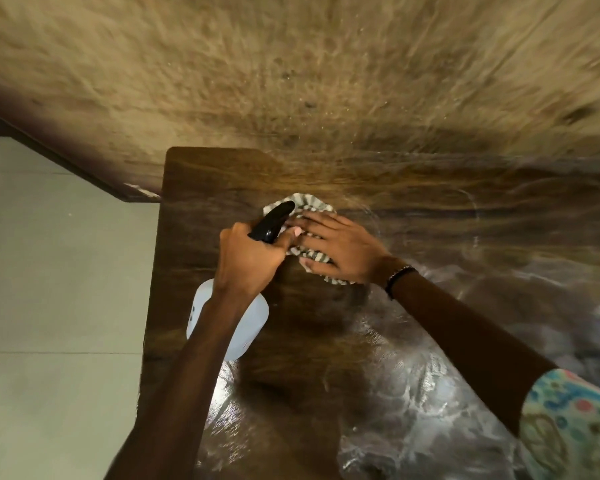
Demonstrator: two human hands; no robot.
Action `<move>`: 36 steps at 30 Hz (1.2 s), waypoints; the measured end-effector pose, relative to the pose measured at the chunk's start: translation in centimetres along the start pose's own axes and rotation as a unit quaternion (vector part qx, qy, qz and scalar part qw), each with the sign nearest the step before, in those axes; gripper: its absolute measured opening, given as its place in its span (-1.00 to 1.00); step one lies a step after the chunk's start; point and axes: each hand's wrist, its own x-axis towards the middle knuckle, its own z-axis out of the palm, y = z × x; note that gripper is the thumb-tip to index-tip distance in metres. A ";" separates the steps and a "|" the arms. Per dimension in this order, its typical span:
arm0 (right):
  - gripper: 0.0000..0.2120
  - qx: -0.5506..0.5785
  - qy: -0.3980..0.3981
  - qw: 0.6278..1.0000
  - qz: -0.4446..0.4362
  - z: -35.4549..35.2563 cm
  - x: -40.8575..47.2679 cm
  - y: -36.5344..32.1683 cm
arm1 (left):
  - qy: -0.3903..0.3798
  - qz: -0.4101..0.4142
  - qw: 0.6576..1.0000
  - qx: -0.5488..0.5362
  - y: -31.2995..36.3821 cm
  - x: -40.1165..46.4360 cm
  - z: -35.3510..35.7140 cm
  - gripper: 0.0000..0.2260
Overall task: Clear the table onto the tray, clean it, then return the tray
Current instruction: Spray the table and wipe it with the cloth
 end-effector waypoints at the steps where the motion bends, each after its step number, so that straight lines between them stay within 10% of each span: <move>1: -0.59 0.002 -0.013 1.000 0.013 -0.3 -0.5 1.1 | -0.005 -0.012 1.000 -0.015 -0.1 0.0 -0.3 -0.76; 11: -0.56 0.003 0.005 0.983 0.182 -1.5 6.6 5.1 | -0.017 -0.051 0.993 -0.104 -0.7 -1.1 -2.0 -0.49; 20: -0.56 -0.009 -0.048 0.999 0.008 -0.4 4.8 2.1 | 0.013 -0.021 0.997 -0.073 -0.6 -1.7 -1.8 -0.79; 31: -0.57 0.003 0.019 0.975 0.222 -2.0 3.9 7.4 | 0.005 -0.008 0.998 -0.070 -0.5 -2.2 -0.1 -0.66; 36: -0.55 -0.003 -0.043 0.994 0.097 -2.3 1.4 7.1 | -0.025 0.010 0.999 -0.046 0.7 -3.8 2.0 -0.77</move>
